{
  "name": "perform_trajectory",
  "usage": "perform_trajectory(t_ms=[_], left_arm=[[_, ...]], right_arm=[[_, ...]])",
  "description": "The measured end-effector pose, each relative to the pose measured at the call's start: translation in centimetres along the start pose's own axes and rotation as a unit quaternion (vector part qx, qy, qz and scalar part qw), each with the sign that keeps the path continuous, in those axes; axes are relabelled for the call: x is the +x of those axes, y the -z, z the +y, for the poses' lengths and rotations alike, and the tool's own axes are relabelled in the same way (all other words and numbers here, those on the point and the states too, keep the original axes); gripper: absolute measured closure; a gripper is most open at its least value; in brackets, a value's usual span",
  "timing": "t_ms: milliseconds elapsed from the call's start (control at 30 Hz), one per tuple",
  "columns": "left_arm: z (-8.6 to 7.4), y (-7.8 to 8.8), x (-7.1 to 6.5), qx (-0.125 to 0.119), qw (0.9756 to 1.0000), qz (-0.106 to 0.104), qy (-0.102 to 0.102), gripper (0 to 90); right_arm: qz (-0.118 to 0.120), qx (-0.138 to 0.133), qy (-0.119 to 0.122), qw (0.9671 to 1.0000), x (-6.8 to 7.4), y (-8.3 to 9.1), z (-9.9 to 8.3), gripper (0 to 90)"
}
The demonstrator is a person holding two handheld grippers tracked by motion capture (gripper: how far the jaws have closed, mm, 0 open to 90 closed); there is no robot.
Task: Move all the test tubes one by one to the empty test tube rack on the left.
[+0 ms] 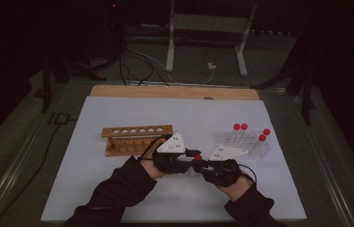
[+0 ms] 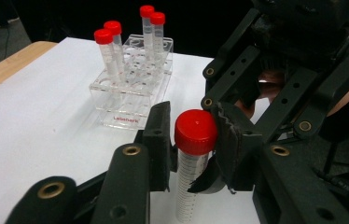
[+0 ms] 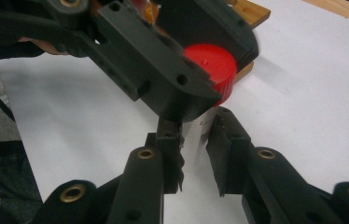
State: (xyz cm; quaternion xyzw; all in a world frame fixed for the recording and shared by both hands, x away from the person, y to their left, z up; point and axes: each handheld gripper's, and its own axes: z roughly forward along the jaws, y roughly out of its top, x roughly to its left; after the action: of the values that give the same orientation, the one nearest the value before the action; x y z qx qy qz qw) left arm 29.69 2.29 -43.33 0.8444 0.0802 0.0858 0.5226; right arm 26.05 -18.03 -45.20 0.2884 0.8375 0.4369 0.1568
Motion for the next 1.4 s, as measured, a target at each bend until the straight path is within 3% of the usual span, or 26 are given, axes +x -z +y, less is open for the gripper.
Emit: perform_trajectory(t_ms=[300, 367, 433, 467, 567, 600, 733, 833, 1033, 1100, 1133, 1400], left_arm=[[0.2, 0.2, 0.2, 0.004, 1.0000, 0.003, -0.003, 71.9], [0.3, 0.4, 0.3, 0.003, 1.0000, 0.009, -0.003, 72.0], [0.4, 0.8, 0.6, -0.003, 0.9999, 0.014, 0.000, 72.0], [0.6, 1.2, 0.9, -0.007, 0.9998, 0.021, 0.003, 72.0], [0.7, 1.8, 1.3, -0.011, 0.9995, 0.028, 0.003, 72.0], [0.7, 2.1, 1.5, -0.014, 0.9993, 0.034, 0.006, 72.0], [1.0, 3.2, 2.4, -0.022, 0.9983, 0.052, 0.010, 72.1], [1.3, 4.2, 3.2, -0.029, 0.9972, 0.066, 0.016, 72.0], [1.7, 5.1, 4.0, -0.030, 0.9959, 0.084, 0.017, 72.1], [1.8, 5.4, 4.4, -0.033, 0.9951, 0.091, 0.020, 72.1], [1.9, 5.6, 4.6, -0.035, 0.9949, 0.093, 0.021, 72.1], [2.2, 6.9, 6.0, -0.042, 0.9915, 0.120, 0.028, 72.1]], right_arm=[[0.002, -0.005, -0.006, 1.0000, -0.1, 0.0, -0.1, 73.8], [0.001, -0.010, -0.012, 0.9999, -0.1, 0.1, -0.1, 64.7], [0.000, -0.010, -0.015, 0.9998, -0.2, 0.1, -0.1, 61.2], [-0.003, -0.010, -0.023, 0.9997, -0.3, 0.2, -0.1, 51.6], [-0.004, -0.013, -0.035, 0.9993, -0.6, 0.4, 0.0, 38.7], [-0.004, -0.013, -0.035, 0.9993, -0.6, 0.4, 0.0, 38.7], [-0.006, -0.019, -0.050, 0.9986, -1.1, 0.7, 0.0, 21.2], [-0.016, -0.027, -0.057, 0.9979, -1.2, 1.0, 0.0, 14.1], [-0.029, -0.044, -0.065, 0.9965, -1.5, 1.4, 0.1, 9.8], [-0.029, -0.046, -0.066, 0.9963, -1.5, 1.4, 0.1, 8.4], [-0.030, -0.050, -0.067, 0.9960, -1.6, 1.6, 0.1, 3.3], [-0.026, -0.061, -0.065, 0.9957, -1.7, 2.0, 0.0, 0.0]])
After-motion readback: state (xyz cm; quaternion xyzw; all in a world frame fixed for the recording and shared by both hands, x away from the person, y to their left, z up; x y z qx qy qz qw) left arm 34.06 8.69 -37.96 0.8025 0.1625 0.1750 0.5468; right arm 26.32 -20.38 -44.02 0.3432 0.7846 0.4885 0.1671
